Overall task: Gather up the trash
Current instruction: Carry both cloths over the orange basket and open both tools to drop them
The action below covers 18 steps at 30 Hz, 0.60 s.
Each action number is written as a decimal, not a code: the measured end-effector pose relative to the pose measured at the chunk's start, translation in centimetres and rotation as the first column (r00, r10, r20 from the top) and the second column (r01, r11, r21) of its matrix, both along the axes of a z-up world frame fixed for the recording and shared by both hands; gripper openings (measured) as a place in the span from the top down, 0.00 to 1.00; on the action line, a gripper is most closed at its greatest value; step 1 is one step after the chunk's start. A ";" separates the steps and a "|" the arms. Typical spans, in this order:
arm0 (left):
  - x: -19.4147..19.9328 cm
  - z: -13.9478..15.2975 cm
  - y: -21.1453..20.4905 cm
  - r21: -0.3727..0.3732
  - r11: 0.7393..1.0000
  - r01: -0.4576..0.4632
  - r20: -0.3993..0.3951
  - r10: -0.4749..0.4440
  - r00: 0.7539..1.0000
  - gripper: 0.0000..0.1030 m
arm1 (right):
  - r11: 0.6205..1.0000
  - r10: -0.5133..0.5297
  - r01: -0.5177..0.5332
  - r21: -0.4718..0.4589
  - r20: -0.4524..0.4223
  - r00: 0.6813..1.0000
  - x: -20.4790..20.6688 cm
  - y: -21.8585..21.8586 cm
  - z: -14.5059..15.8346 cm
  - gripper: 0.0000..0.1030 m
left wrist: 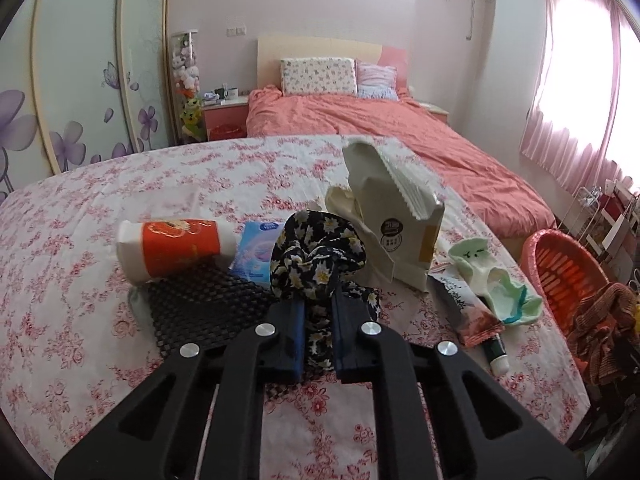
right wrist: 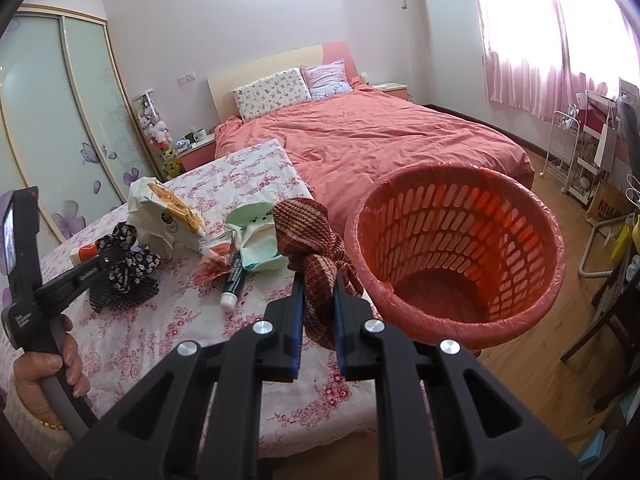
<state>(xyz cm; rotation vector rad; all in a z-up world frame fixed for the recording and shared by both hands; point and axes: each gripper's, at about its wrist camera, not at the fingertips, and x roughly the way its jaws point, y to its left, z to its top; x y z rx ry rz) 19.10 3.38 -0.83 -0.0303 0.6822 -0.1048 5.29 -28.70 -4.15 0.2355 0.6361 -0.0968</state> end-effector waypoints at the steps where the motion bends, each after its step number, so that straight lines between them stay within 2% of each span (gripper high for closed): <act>1: -0.2 0.2 0.2 -0.004 1.000 -0.001 0.005 0.001 1.000 0.90 | 1.000 0.001 -0.001 0.000 0.002 1.000 0.0 0.1 0.2 0.87; 11: -3.2 3.0 2.2 -0.029 1.000 -0.011 0.062 0.013 0.998 0.90 | 1.000 0.025 -0.025 -0.008 0.041 0.999 -1.4 1.1 1.6 0.87; 18: -4.9 4.3 1.4 -0.044 0.999 0.025 0.082 -0.021 0.996 0.90 | 1.000 0.024 -0.023 -0.016 0.072 0.997 -2.8 1.3 2.7 0.87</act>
